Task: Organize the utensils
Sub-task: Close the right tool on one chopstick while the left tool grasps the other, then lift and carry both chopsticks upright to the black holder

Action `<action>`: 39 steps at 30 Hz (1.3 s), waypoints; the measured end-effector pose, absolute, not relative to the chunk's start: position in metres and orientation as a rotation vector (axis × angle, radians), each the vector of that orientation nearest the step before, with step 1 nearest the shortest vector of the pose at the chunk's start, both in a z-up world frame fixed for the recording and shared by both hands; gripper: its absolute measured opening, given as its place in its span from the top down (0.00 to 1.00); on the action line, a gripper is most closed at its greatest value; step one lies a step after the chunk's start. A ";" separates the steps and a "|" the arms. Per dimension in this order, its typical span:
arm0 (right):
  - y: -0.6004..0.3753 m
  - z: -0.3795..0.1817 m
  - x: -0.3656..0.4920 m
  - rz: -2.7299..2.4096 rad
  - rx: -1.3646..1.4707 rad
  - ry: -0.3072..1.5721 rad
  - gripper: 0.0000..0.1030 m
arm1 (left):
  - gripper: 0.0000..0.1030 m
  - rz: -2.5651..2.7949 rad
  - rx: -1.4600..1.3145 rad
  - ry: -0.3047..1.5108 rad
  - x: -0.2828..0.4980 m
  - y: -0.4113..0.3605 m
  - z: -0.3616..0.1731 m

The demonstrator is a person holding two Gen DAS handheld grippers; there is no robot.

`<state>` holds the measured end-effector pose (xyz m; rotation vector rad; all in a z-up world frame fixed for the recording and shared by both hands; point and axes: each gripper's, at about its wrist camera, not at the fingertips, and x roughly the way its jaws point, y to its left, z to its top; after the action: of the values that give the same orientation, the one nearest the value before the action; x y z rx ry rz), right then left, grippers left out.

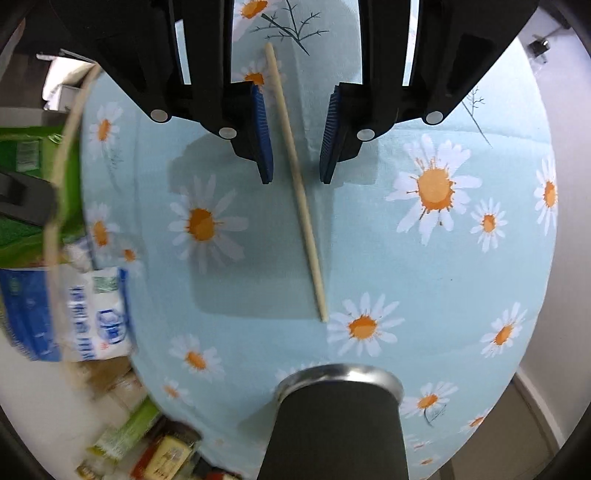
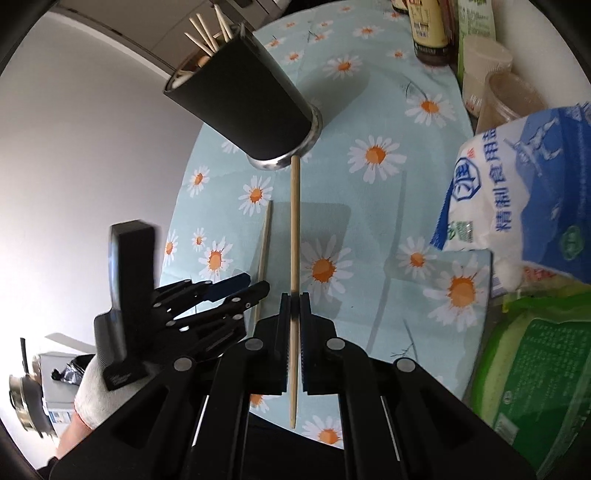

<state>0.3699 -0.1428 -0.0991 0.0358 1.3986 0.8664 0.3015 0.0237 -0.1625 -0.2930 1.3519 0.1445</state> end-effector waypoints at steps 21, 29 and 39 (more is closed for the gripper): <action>-0.140 -0.089 0.370 0.948 0.048 1.364 0.95 | 0.96 0.235 -0.332 1.332 0.311 0.043 -0.154; -0.108 -0.082 0.361 0.889 0.047 1.321 0.95 | 0.96 0.135 -0.367 1.199 0.280 0.072 -0.117; -0.064 -0.060 0.351 0.879 0.080 1.180 0.95 | 0.96 -0.068 -0.443 0.967 0.259 0.106 -0.057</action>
<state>0.3507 -0.0643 -0.0600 0.0805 1.1801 0.8790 0.2586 0.1061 -0.0571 -0.4433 0.9674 -0.0680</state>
